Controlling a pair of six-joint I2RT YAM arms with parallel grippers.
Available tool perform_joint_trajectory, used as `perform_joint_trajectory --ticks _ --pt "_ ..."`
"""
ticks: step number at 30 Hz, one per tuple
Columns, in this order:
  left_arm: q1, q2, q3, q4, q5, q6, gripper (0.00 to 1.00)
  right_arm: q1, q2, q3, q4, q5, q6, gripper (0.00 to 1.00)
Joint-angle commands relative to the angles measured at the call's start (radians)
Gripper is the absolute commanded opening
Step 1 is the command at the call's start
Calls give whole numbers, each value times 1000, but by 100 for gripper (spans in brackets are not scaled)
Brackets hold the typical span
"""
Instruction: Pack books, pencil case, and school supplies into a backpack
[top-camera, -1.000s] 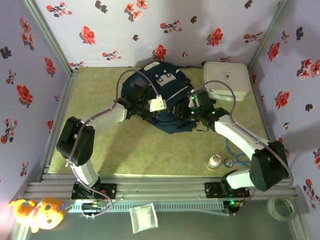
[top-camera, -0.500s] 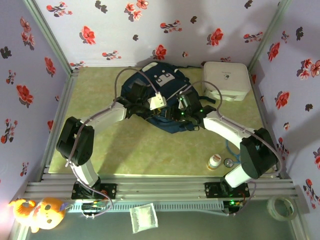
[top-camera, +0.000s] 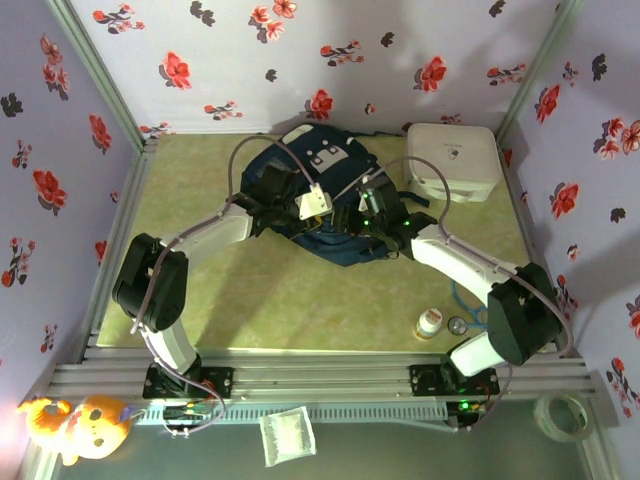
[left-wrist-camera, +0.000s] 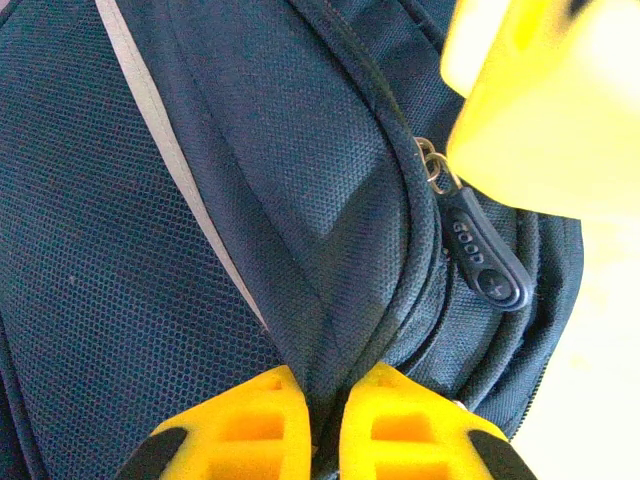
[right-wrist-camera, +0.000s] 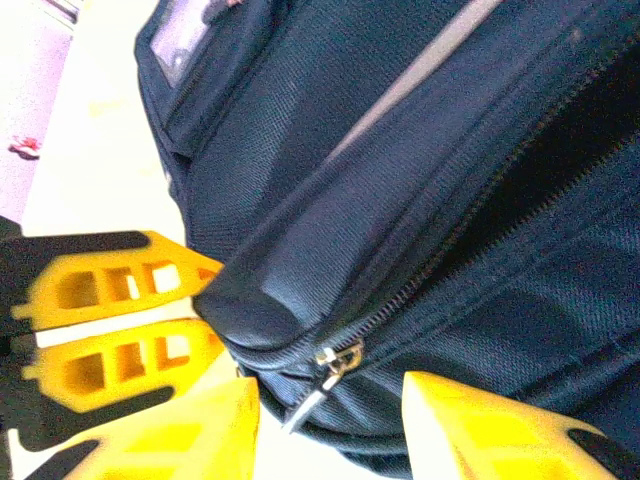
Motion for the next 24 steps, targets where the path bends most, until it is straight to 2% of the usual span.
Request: perform_joint_trajectory --ticks 1,7,14,22,24 --pt "9 -42 40 18 62 -55 0 9 11 -2 34 -9 -7 44" --pt "12 -43 40 21 70 -62 0 13 58 8 37 -44 0 41" --pt "13 -39 46 21 72 -60 0 24 95 22 -4 -38 -49 33" --pt "21 -51 38 15 75 -53 0 18 84 27 -84 121 -142 15" --pt "23 -53 34 13 76 -49 0 13 88 34 -83 121 -162 16"
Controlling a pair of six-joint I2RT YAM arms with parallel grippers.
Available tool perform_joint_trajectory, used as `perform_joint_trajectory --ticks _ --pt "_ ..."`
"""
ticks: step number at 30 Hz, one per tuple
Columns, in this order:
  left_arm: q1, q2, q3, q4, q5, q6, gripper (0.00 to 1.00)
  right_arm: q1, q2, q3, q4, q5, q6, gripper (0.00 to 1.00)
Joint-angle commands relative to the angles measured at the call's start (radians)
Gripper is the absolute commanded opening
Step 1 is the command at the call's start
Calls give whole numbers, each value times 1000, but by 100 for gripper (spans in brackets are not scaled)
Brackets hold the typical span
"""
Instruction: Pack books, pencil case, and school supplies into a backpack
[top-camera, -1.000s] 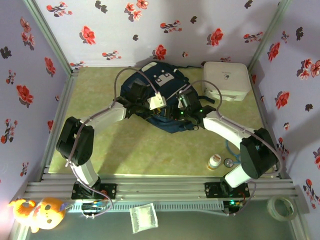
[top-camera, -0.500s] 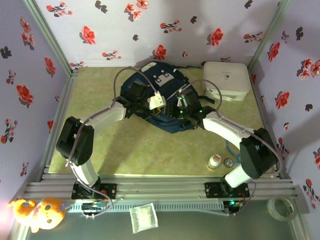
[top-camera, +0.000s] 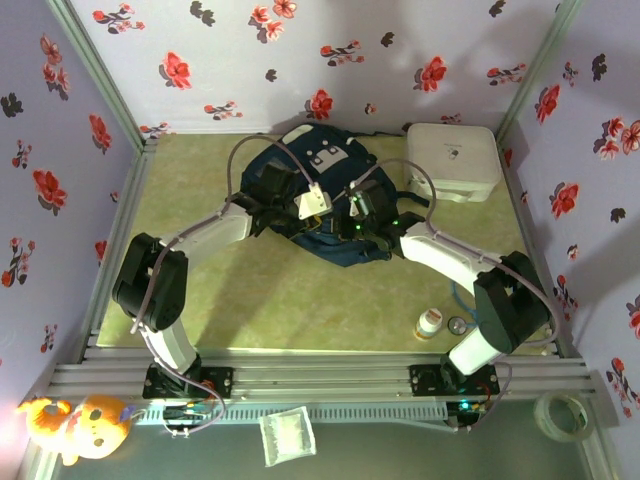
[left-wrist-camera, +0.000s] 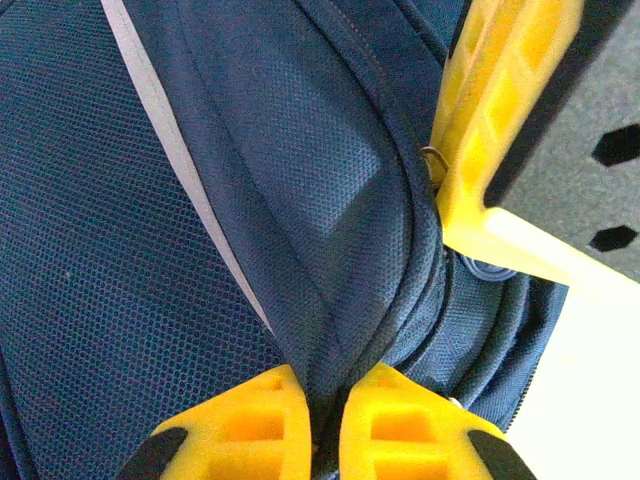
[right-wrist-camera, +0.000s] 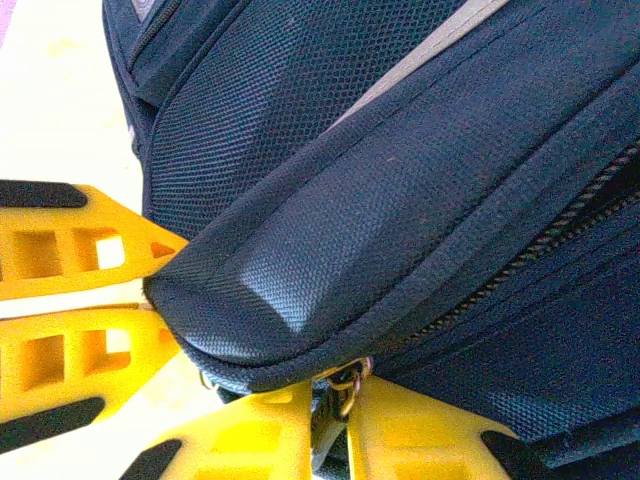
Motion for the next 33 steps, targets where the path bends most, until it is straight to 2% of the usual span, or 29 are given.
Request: perform_joint_trajectory --ticks 1,5,8,11,13,15,21,24,26,28,32,33 --pt "13 -57 29 24 61 -41 0 -8 18 24 -73 87 -73 18" --pt "15 -57 27 26 64 -43 0 -8 68 68 -86 46 -89 20" --pt "16 -59 24 26 64 -43 0 -8 82 75 -97 66 -102 9" --pt "20 -71 8 24 64 -33 0 -17 61 66 -122 161 -138 2" --pt "29 -86 -9 24 64 -29 0 -43 45 64 -157 242 -177 1" --pt "39 -103 -29 24 63 -23 0 -88 33 54 -162 267 -223 1" --pt "66 -160 -107 41 66 -27 0 -218 70 93 -161 274 -333 0" --pt "79 -190 -165 87 68 -62 0 -230 119 151 -194 285 -369 0" --pt "82 -210 -194 109 66 -95 1 -226 135 183 -205 227 -380 0" --pt "82 -231 -219 120 66 -137 14 -206 141 201 -203 136 -390 0" --pt "82 -273 -257 118 56 -212 45 -144 143 201 -183 -6 -391 0" --pt "82 -281 -264 111 53 -226 50 -130 143 198 -175 -37 -388 0"
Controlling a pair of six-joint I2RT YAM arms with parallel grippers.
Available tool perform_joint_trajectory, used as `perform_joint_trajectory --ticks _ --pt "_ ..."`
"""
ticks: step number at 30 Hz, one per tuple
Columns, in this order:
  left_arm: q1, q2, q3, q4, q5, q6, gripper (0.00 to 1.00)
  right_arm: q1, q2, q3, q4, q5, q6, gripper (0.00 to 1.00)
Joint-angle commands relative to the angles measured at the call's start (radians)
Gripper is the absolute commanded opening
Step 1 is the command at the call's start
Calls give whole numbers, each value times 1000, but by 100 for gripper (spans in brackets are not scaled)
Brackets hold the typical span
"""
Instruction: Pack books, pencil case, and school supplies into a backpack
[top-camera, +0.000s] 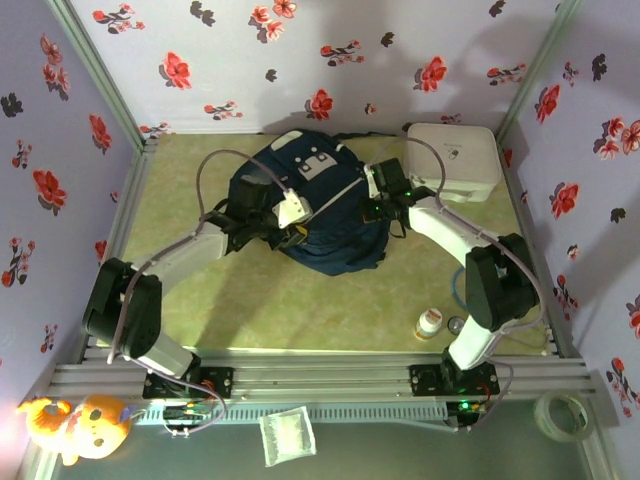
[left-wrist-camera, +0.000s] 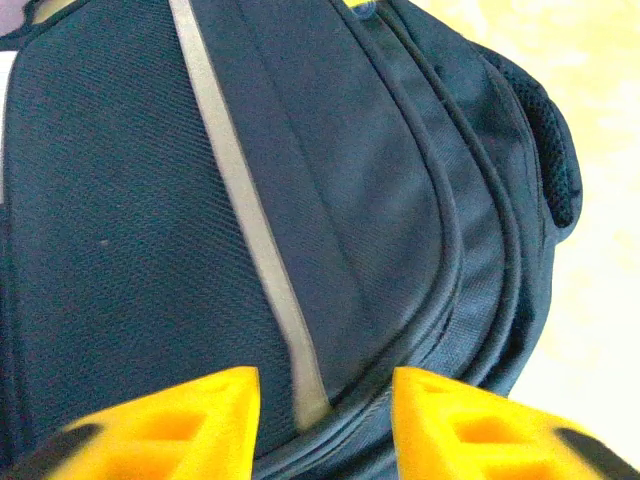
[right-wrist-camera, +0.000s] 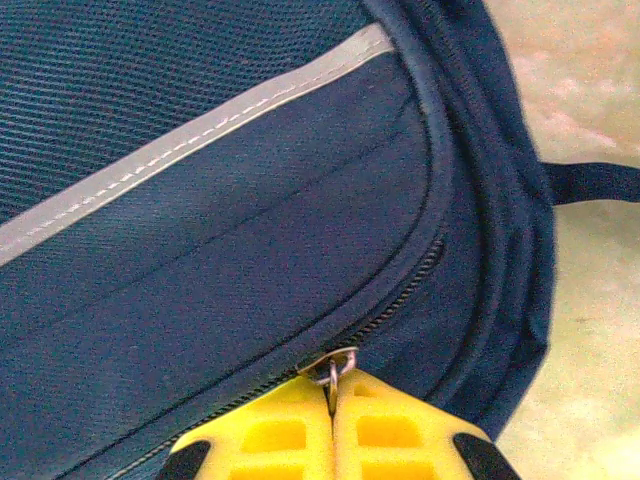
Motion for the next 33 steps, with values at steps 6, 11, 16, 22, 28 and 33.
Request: perform_joint_trajectory --ticks 6,11,16,22,28,33 --pt "7 -123 -36 -82 -16 -155 66 151 27 36 38 -252 1 0" --pt "-16 -141 -63 -65 -102 -154 67 210 43 62 100 -329 58 0" --pt "-14 -101 -60 -64 -181 -60 63 217 43 53 146 -362 100 0" --pt "-4 -20 -10 -84 -216 26 52 217 40 46 134 -365 91 0" --pt "-1 28 30 -101 -236 72 18 214 31 40 110 -319 69 0" --pt "11 -6 28 -154 -241 122 0 158 -11 -6 45 -100 -75 0"
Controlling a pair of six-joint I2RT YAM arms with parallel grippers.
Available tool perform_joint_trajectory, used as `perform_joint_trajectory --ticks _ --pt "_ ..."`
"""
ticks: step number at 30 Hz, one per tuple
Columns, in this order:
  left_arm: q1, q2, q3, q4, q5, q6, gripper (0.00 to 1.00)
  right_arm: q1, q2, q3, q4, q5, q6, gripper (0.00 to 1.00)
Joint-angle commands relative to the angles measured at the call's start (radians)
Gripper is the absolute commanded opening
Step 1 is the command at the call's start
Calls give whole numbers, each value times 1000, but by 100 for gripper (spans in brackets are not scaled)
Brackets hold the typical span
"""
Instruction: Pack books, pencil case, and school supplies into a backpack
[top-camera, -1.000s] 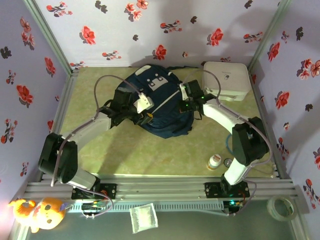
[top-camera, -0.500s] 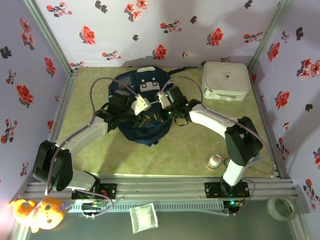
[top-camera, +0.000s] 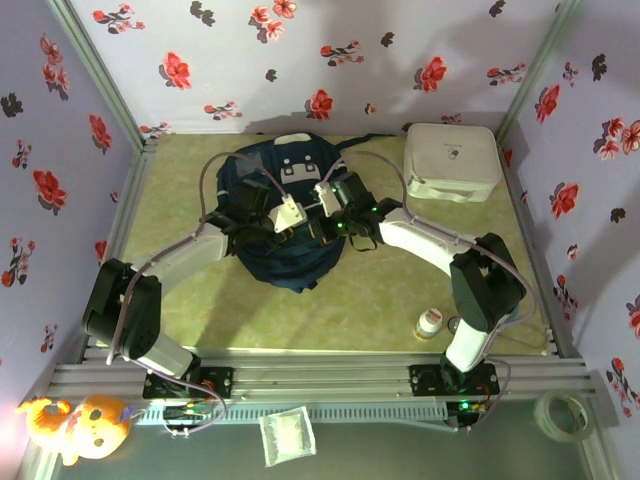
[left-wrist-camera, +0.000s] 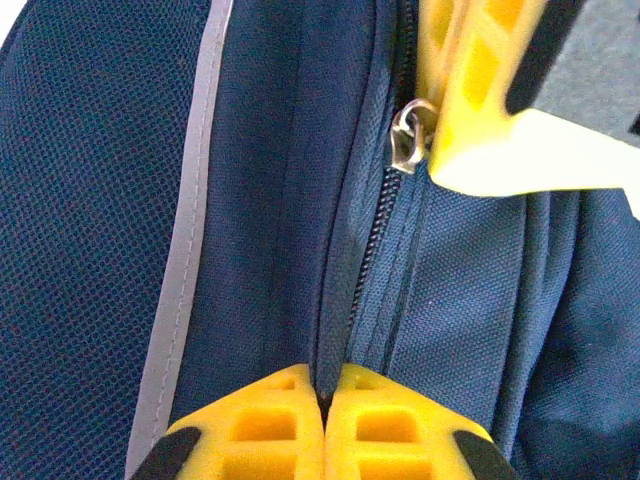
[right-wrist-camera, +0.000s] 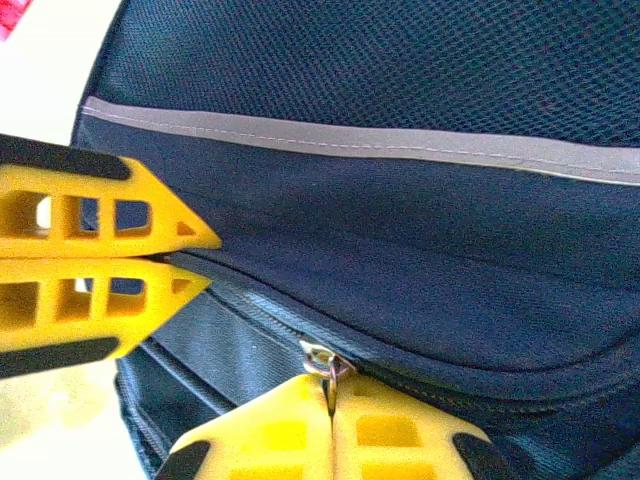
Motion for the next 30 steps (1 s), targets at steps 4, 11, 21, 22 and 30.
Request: perform_joint_trajectory --ticks 4,11,21,22,30 --pt "21 -29 38 -153 -39 101 0 -123 -46 -7 -52 163 -199 0" --pt "15 -64 24 -205 -8 139 0 -197 20 74 -91 171 -317 0" --pt "-8 -52 55 -295 61 190 0 -225 177 271 -97 150 -308 0" --pt "-9 -50 58 -299 68 192 0 -226 195 290 -87 163 -284 0" --pt "-2 -62 29 -197 79 129 0 -233 236 396 -137 164 -98 14"
